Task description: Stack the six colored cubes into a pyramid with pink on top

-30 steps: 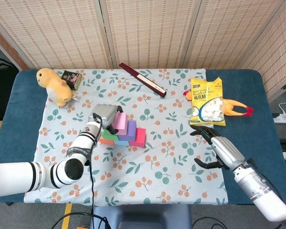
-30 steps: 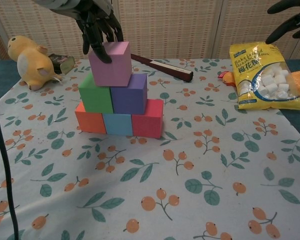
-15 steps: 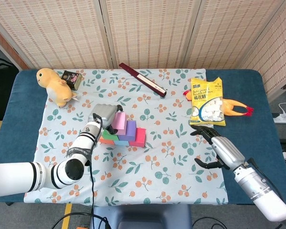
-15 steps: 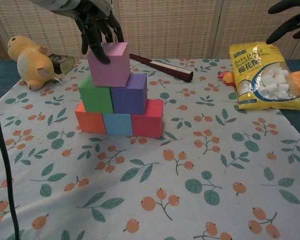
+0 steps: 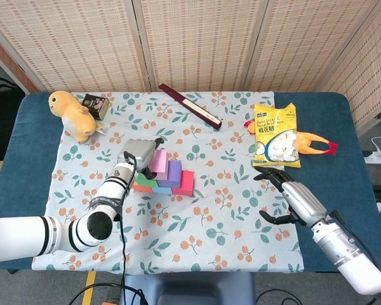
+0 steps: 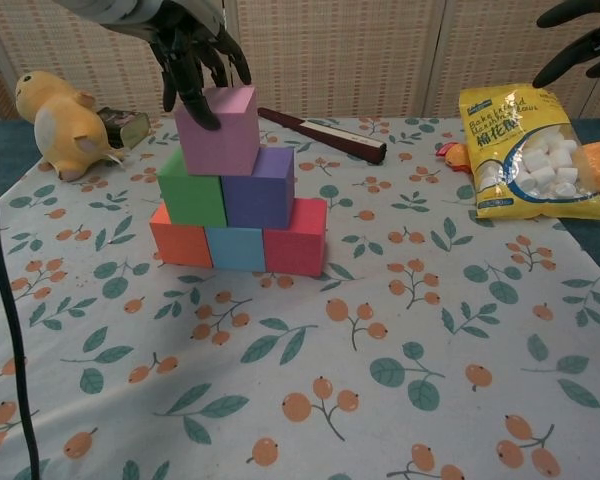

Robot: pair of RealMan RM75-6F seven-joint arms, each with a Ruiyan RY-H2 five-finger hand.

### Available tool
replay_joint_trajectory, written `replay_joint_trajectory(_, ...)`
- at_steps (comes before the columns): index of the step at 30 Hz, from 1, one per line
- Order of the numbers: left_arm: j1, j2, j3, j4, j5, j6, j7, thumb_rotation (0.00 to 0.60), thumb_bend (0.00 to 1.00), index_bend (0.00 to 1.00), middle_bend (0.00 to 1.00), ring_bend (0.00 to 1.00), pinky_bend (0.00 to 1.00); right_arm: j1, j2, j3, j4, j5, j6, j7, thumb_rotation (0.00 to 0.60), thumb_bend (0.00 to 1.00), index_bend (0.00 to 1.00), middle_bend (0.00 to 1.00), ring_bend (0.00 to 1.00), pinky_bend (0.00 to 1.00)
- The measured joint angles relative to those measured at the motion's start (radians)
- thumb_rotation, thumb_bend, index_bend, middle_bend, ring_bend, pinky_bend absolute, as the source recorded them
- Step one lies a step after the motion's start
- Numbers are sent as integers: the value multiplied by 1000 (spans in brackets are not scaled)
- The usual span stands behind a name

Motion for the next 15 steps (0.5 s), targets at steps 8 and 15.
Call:
replay_joint_trajectory(8,1,7,-6,-5,-21,-11,17,600,317,0,68,143,397,0,3,2,-1,-1,-2,10,600,241,0,188,0,0)
replay_joint_trajectory(15,-2,9,-7,-8,-43,-17,32,600,312,0,19,94,374,0,2,2,0,0,-1,11,600,240,0,188,0,0)
